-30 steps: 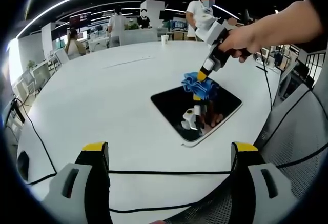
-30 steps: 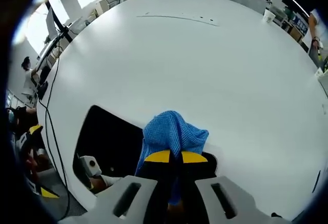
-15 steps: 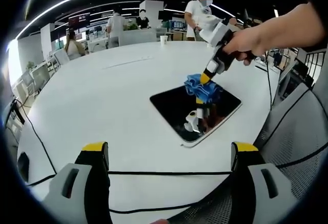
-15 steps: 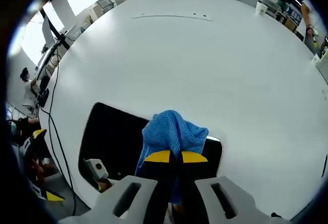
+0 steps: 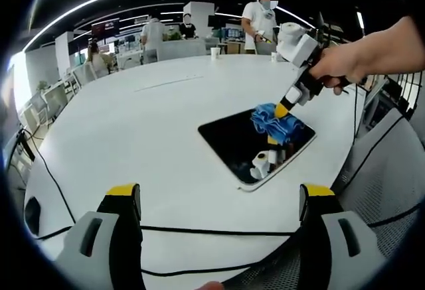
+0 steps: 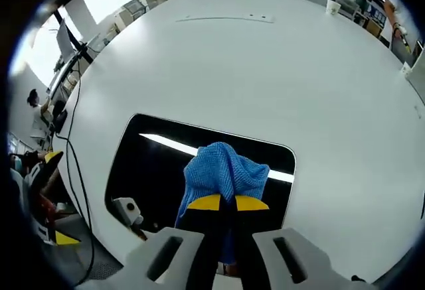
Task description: Wipe the mirror surface with the cleaning cloth until all visible marks leave the cleaned area.
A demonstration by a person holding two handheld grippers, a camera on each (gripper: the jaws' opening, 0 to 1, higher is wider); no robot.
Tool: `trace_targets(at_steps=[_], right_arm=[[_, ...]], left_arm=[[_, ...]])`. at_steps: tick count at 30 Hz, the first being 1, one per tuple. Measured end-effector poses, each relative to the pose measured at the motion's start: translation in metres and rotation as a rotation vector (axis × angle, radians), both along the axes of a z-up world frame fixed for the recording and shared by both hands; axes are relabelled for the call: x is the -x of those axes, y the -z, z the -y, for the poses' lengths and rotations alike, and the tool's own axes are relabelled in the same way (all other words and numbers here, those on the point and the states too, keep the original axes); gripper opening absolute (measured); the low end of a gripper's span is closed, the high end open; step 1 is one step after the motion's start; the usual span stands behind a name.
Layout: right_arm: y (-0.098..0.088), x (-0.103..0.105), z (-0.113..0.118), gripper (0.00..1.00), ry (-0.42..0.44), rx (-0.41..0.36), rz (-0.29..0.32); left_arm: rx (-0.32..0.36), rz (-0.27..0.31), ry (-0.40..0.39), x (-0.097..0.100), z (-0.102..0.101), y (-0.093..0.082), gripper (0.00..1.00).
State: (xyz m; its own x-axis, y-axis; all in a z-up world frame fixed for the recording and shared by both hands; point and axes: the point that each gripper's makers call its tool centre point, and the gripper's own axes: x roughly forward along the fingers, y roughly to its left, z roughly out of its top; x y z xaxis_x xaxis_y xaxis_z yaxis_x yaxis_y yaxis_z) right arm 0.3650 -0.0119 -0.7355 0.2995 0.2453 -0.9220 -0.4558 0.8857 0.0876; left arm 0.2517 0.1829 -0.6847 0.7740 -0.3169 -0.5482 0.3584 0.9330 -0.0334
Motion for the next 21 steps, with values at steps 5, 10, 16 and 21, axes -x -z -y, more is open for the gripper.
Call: trace_targets(at_steps=[5,10,16,21], right_arm=[[-0.002,0.014,0.002,0.00,-0.002,0.010,0.007],[0.001,0.022,0.005,0.00,0.013,0.000,0.003],[0.001,0.034,0.007,0.00,0.014,0.000,0.005],[0.002,0.039,0.009,0.00,0.022,-0.011,0.002]], left_arm=[[-0.005,0.002,-0.008,0.000,-0.001,0.000,0.99],[-0.014,0.003,-0.006,0.001,-0.002,0.000,0.99],[-0.018,-0.020,0.015,0.003,0.002,0.005,0.99],[-0.021,-0.018,0.010,0.004,0.001,0.006,0.99]])
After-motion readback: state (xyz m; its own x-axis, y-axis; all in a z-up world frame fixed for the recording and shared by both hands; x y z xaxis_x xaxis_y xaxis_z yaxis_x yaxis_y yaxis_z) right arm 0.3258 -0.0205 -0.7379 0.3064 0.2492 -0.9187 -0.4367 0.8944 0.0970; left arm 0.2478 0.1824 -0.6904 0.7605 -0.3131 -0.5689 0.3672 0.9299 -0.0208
